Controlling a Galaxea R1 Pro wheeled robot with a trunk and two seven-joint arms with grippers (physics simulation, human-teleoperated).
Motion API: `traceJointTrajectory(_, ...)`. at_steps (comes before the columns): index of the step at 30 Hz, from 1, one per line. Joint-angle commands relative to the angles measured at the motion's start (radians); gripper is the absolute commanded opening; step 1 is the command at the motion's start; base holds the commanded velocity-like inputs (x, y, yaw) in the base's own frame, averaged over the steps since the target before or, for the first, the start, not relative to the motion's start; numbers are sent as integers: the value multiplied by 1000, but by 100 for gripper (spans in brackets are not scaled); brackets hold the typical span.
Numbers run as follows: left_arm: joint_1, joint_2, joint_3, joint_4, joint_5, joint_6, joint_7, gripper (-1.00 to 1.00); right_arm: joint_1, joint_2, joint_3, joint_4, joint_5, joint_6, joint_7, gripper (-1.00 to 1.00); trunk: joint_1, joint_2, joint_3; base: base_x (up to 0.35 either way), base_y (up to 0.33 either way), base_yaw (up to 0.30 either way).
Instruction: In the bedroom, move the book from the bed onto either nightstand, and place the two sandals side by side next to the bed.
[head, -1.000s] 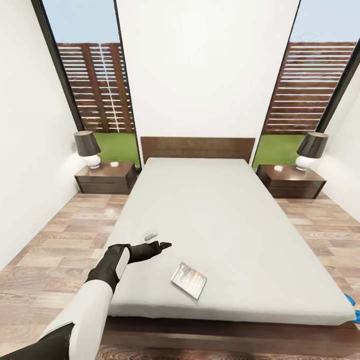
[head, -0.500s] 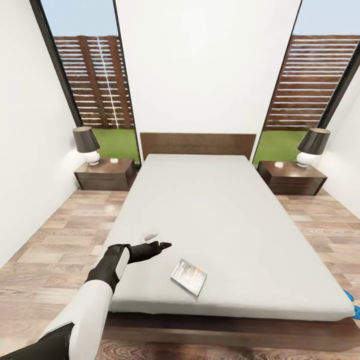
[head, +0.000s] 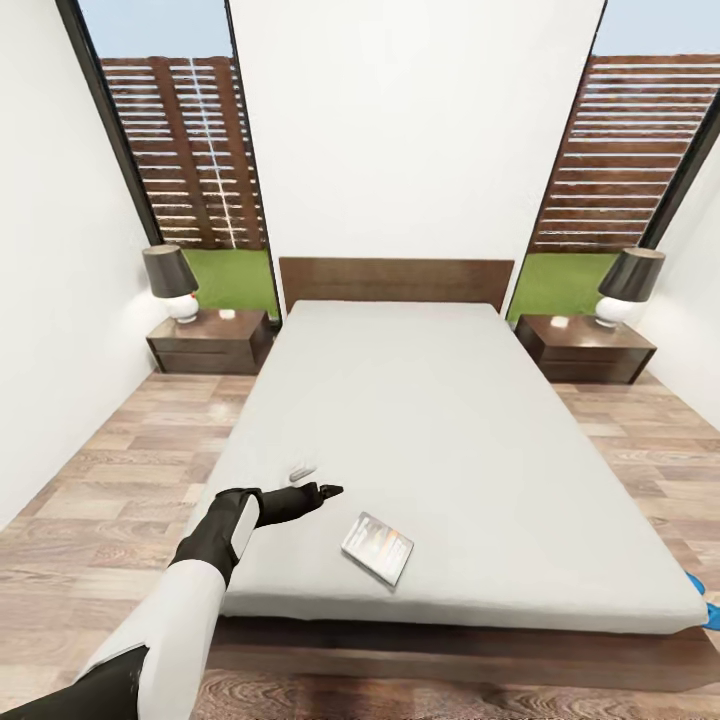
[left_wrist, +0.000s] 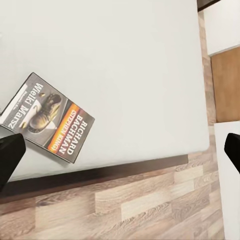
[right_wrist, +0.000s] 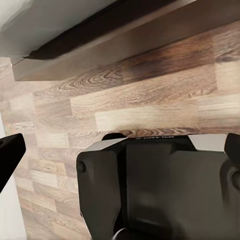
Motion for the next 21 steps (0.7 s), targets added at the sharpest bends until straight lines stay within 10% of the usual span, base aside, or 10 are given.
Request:
traceJointTrajectory(1,-1,-1,8,-1,-10,6,-8,100,-1,0,-5,1,8,-1,5,100,1,-2,-4,0,0,0)
traceJointTrajectory(12,-1,-4,8,0,-10,6,-8,100,-1,-41,-4,4,3,1,161,100,1,-2,-21,0,0,0)
traceJointTrajectory(21,-1,-5,8,0,-10,6,-8,100,-1,-40,-3,2,4,-17,161,100,1,-2,-35,0,0,0)
